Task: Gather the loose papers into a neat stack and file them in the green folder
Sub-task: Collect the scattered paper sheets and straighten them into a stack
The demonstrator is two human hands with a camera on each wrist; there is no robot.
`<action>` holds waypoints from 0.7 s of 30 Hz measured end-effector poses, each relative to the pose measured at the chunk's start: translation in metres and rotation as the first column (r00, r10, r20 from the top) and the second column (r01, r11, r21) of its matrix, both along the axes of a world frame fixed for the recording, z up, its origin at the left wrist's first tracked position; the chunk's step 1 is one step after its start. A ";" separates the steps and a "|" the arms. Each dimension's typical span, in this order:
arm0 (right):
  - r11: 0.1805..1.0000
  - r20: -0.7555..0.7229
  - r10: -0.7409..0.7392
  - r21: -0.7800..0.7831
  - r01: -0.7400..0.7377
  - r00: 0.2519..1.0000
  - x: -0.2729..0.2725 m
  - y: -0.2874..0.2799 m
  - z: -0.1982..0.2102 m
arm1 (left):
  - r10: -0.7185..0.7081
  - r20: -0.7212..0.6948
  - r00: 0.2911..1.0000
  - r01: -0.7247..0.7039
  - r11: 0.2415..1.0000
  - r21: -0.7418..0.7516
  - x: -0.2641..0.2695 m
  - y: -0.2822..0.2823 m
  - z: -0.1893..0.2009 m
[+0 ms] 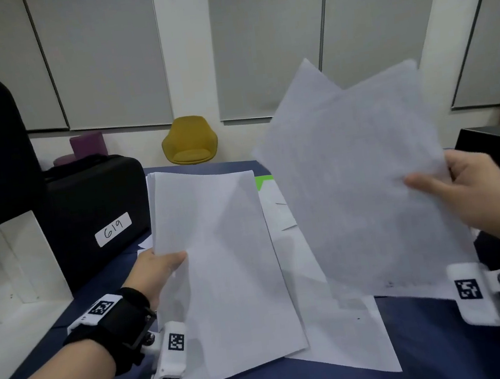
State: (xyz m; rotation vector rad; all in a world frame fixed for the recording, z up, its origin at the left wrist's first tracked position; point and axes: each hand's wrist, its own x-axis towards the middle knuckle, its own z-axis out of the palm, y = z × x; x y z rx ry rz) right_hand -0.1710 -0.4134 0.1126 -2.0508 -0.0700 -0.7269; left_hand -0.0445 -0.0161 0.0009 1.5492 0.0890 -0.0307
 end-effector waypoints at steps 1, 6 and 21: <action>0.998 0.039 0.007 0.054 -0.009 0.999 -0.001 -0.001 0.003 | 0.004 0.003 1.000 -0.004 1.000 -0.002 0.001 0.000 0.001; 0.923 0.151 0.081 0.363 -0.131 0.985 0.009 -0.002 0.000 | -0.019 0.002 1.000 0.019 0.997 -0.069 -0.004 -0.006 0.013; 0.707 -0.185 0.429 0.678 -0.202 0.884 0.062 0.056 -0.112 | -0.208 -0.101 0.973 0.180 0.956 -0.230 -0.019 -0.062 0.027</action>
